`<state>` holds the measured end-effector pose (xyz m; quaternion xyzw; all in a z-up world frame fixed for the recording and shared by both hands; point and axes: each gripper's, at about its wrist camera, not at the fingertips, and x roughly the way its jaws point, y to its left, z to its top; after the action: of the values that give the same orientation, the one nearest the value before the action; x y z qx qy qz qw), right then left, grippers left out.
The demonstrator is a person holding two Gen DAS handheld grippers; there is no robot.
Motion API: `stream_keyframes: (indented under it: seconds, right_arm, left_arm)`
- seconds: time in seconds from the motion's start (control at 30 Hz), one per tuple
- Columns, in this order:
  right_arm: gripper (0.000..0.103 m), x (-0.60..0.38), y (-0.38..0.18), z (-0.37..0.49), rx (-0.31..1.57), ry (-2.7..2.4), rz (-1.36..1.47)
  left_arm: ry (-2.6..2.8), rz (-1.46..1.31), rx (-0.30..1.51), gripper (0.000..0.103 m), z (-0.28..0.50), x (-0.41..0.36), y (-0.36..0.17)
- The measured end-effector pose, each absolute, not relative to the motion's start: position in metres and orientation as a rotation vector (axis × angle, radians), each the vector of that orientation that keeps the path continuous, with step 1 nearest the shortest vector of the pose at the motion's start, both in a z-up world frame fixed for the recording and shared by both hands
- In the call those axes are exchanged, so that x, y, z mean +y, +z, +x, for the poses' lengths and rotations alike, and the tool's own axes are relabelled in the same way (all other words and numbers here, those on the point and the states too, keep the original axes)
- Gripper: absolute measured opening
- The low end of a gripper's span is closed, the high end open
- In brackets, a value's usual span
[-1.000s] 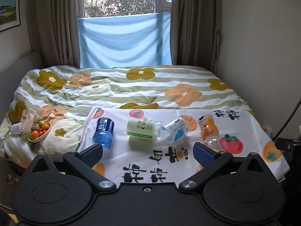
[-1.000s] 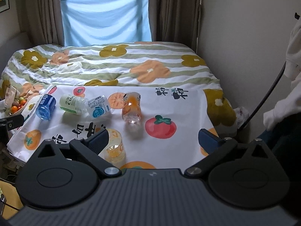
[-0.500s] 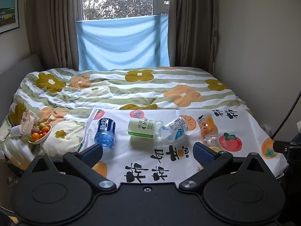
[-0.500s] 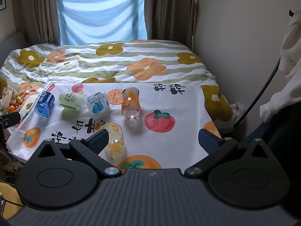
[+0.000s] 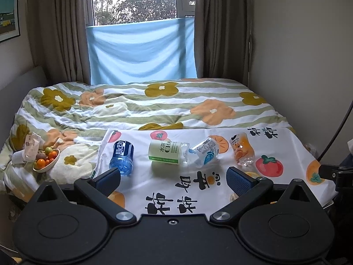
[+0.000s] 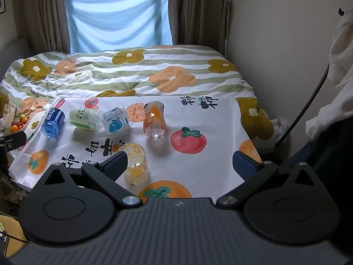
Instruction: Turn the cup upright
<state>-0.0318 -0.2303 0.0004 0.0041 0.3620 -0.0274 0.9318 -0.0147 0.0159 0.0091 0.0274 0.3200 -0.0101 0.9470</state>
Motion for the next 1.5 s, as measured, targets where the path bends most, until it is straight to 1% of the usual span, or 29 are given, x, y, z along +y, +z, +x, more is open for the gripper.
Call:
stream_keyframes:
  seconds: [1.5]
  right_arm:
    - [0.103, -0.225, -0.0009, -0.0271, 0.752, -0.051, 0.019]
  left_arm:
    - [-0.013, 0.059, 0.662, 0.103, -0.0096, 0.0193, 0.008]
